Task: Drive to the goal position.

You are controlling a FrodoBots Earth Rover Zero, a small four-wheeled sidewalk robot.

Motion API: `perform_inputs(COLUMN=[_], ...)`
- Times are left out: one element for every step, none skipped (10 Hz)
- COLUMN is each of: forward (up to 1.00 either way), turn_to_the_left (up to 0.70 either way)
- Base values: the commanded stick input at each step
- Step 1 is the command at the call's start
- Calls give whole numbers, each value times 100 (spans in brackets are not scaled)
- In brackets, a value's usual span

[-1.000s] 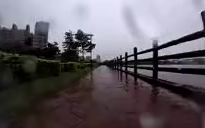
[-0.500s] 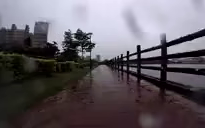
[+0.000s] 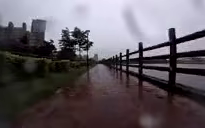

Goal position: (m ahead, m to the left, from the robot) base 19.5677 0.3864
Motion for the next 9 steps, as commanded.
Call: perform_inputs(forward=[100, 100, 100, 100, 100, 100, 100, 100, 100], turn_to_the_left=[0, 0, 0, 0, 0, 0, 0, 0, 0])
